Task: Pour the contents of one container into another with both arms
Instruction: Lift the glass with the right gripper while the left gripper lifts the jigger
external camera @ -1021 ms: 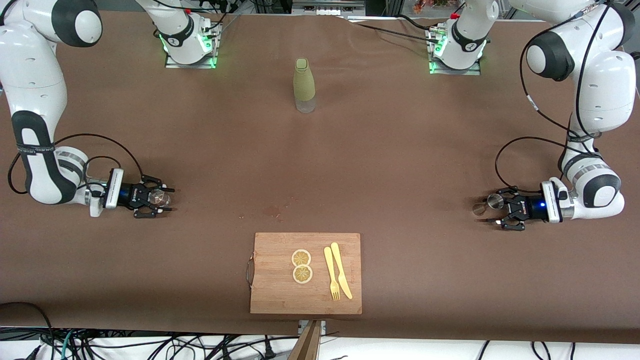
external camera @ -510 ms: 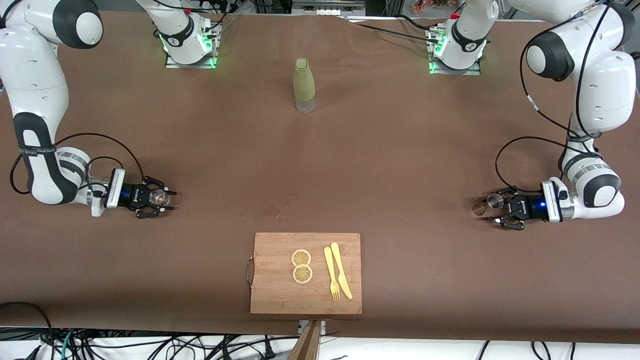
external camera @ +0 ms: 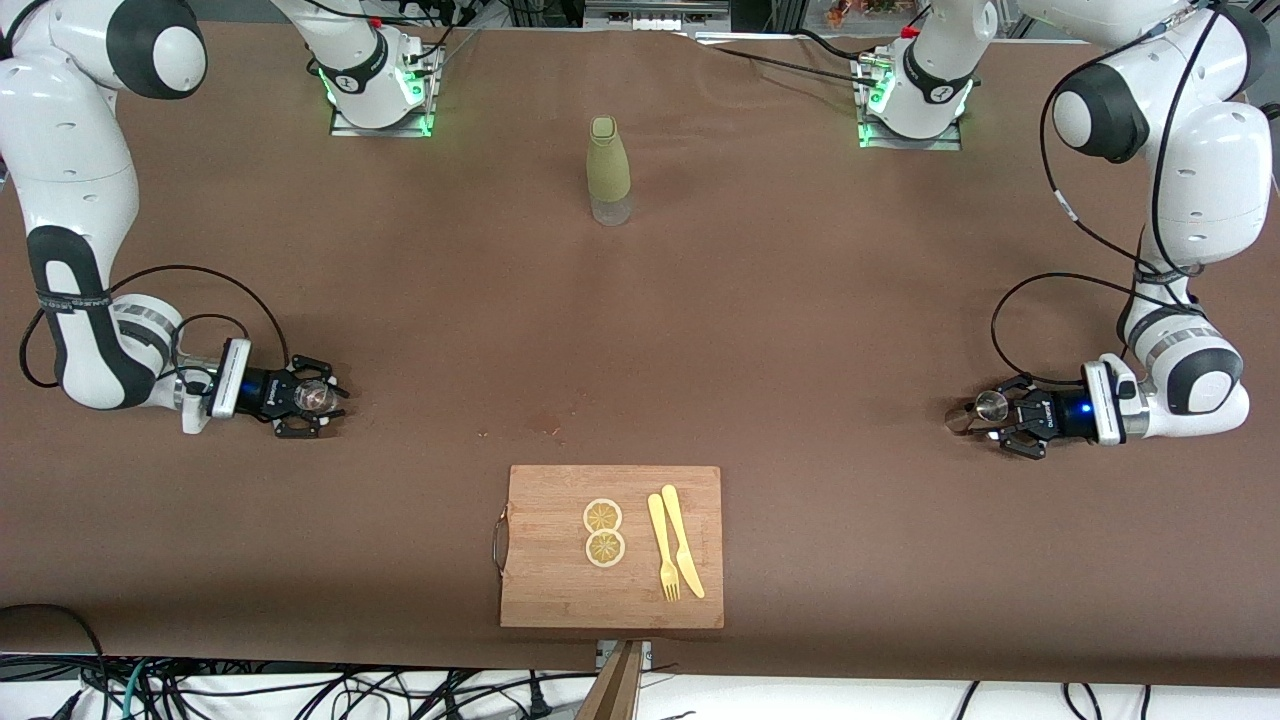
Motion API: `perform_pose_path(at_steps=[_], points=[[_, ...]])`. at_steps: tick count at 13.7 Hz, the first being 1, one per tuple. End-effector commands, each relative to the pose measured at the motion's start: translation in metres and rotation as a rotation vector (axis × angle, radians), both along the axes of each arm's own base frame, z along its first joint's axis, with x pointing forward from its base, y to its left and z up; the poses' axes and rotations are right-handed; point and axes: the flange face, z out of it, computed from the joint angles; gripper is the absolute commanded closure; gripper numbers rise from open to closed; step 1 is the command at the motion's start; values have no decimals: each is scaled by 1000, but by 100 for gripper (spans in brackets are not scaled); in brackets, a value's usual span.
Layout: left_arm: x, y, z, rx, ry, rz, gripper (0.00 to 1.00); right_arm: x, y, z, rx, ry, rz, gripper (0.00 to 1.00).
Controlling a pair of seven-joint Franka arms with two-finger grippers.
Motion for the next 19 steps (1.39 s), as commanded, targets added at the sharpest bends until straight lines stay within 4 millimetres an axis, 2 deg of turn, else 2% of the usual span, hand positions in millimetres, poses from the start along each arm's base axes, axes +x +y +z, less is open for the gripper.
perform_pose_path(at_steps=[1,3,4,6,10,15,19], points=[[-2,2,-3,-4,-48,-15,71,9,7,6,43,-17,-26,73],[-2,2,-3,-4,-55,-17,75,13,15,11,72,20,-34,74],[-2,2,-3,-4,-67,-19,88,14,20,13,88,50,-30,74],[-2,3,-3,-2,-92,-23,95,29,32,27,86,41,-13,74],[-2,1,-3,-4,-113,-30,100,48,68,46,110,85,8,74],[-5,1,-6,-5,-105,-26,100,73,107,73,94,101,53,74],[-4,6,8,-19,-95,-36,100,82,140,84,82,147,72,74]])
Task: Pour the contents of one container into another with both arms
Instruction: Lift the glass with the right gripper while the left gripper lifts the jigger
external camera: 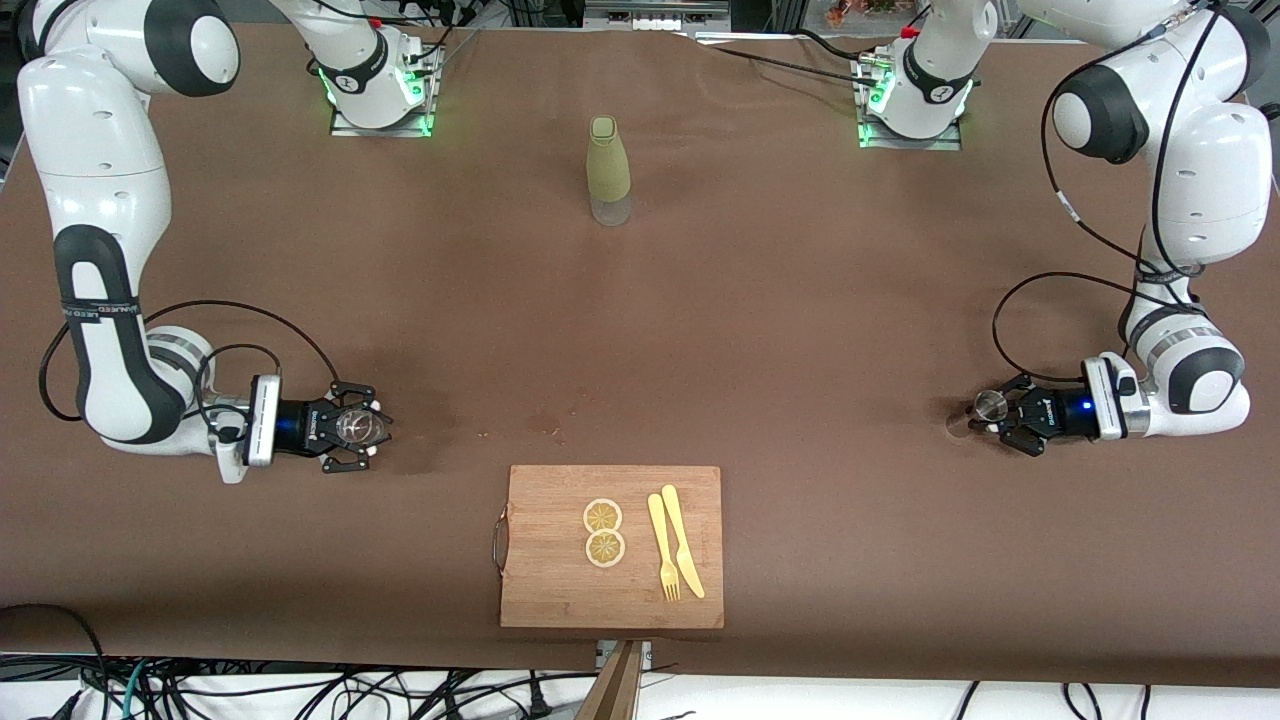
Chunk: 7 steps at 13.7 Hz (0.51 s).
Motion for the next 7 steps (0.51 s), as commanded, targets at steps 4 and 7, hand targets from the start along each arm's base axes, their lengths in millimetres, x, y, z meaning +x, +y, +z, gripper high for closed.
perform_pose_path(at_steps=[4,7], points=[[6,5,34,-18,9,-25,100,19,45,24,-52,79,-6,74],[22,-6,88,47,28,-60,100,28,66,34,-60,99,-42,74]])
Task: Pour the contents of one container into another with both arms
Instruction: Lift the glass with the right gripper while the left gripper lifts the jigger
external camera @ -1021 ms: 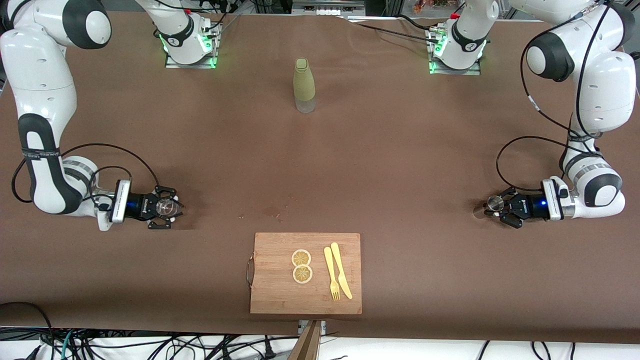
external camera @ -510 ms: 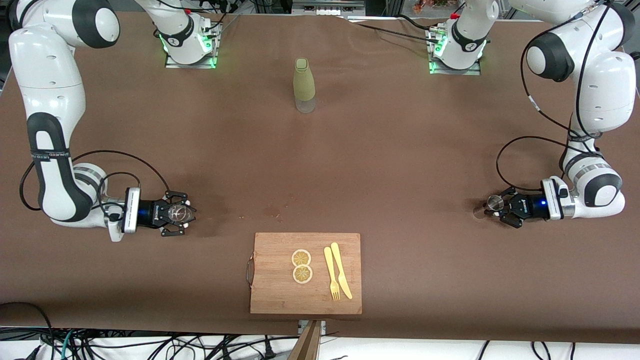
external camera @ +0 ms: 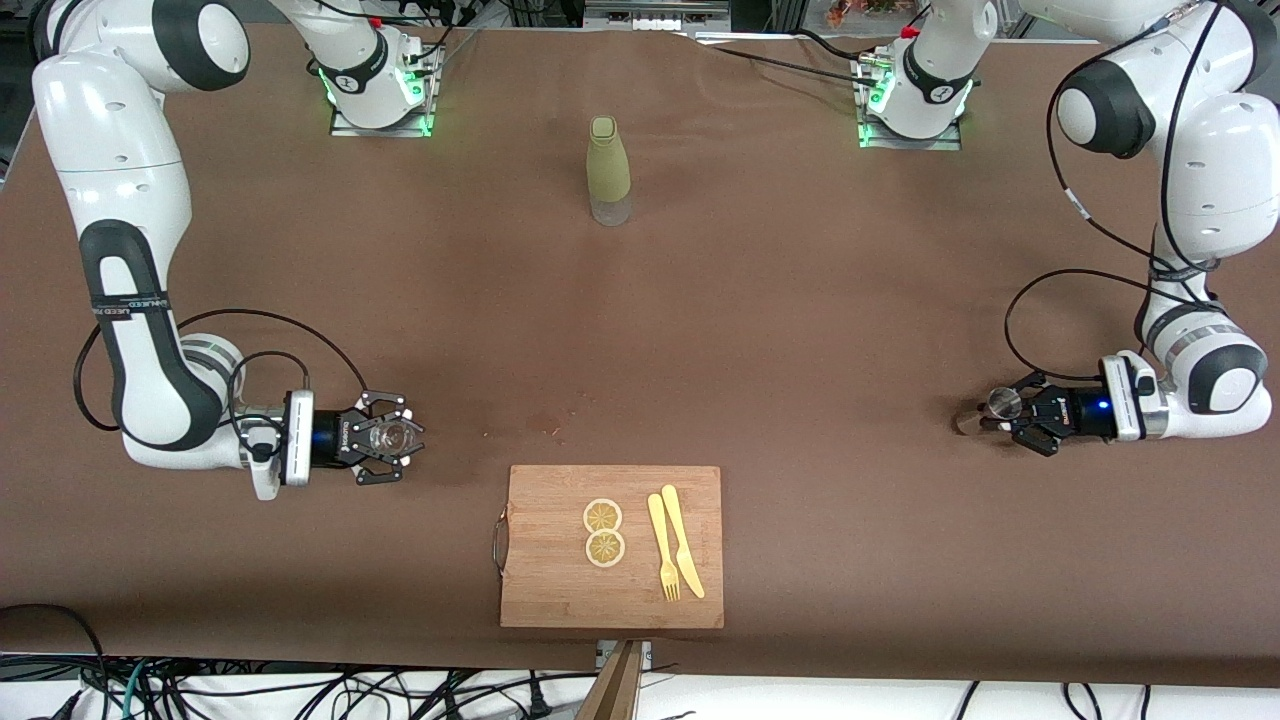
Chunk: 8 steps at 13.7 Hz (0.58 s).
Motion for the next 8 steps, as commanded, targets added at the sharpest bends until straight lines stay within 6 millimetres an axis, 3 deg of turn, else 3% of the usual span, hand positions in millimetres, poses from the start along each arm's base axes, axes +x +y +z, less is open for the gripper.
perform_pose_path(at_steps=[1,2,3,8], points=[[18,-25,74,105,27,-68,100,8,11,10,-19,16,-25,74],[26,-41,98,161,33,-87,100,8,17,12,-19,11,-22,74],[27,-63,110,177,72,-92,100,11,17,16,-19,3,-24,74],[46,-200,123,220,96,-143,100,11,16,16,-31,3,-17,74]])
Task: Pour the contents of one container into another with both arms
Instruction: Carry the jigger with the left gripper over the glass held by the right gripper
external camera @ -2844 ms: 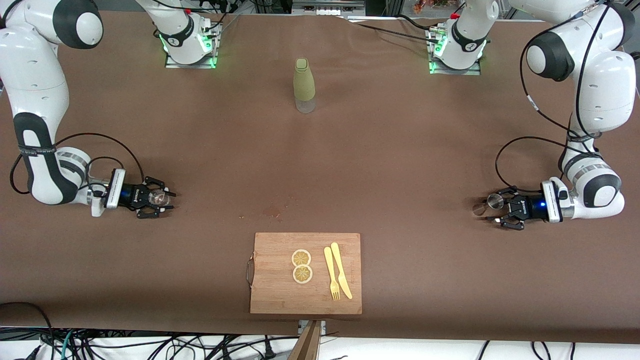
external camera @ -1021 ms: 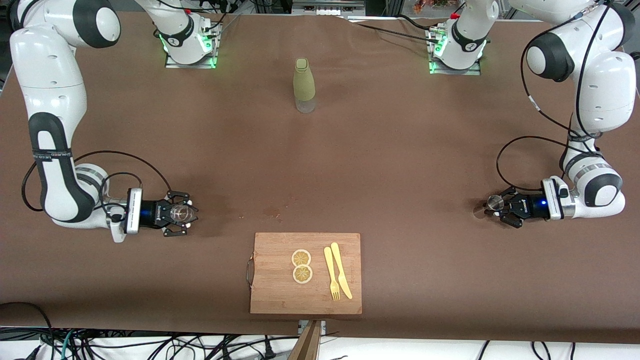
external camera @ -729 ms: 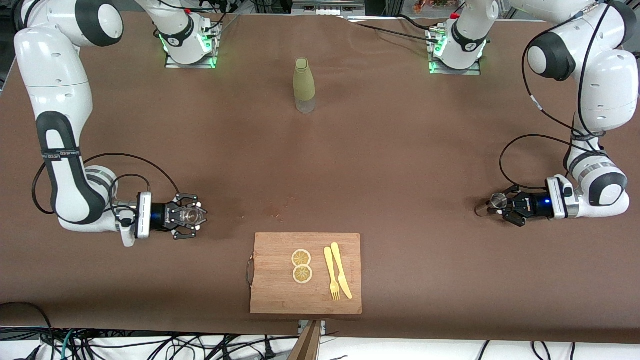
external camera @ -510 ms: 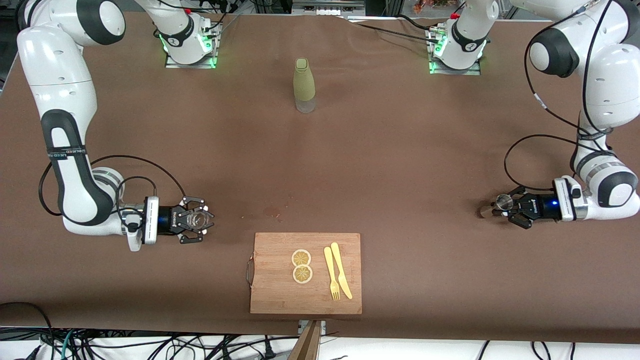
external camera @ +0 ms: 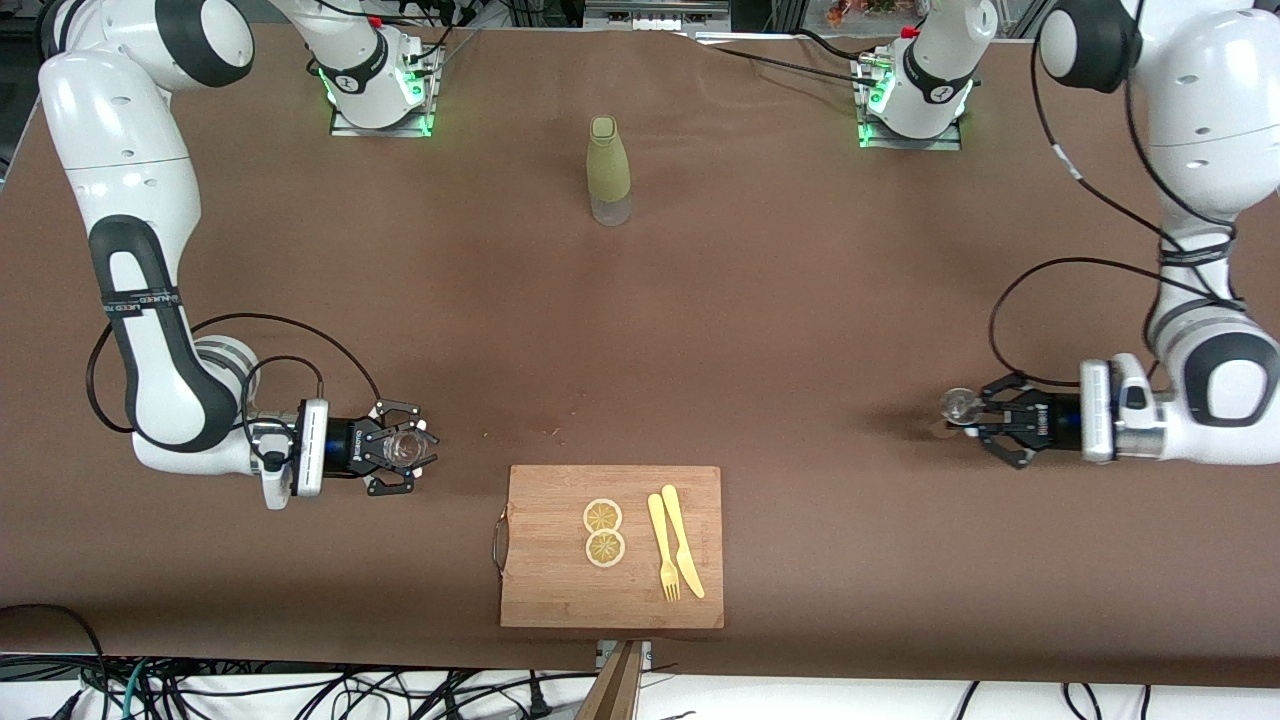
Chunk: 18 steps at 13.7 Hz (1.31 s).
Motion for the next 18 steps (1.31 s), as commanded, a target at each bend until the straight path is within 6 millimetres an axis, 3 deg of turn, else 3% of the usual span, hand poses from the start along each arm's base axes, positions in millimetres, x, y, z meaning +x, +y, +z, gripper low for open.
perform_pose_path(at_steps=[1,6,9,11,14,18], points=[[-1,-62,3,-22,30,21,100,3,0,6,-16,6,6,74],[-7,-218,-27,-29,20,89,100,2,10,4,-50,44,10,74],[-26,-308,-45,28,75,169,100,-3,31,4,-99,62,67,74],[-52,-369,-63,30,123,187,100,-6,45,5,-137,74,105,74],[-73,-430,-80,45,133,256,100,-6,65,6,-164,77,100,74],[-78,-479,-68,88,160,319,100,-6,89,10,-225,102,82,74]])
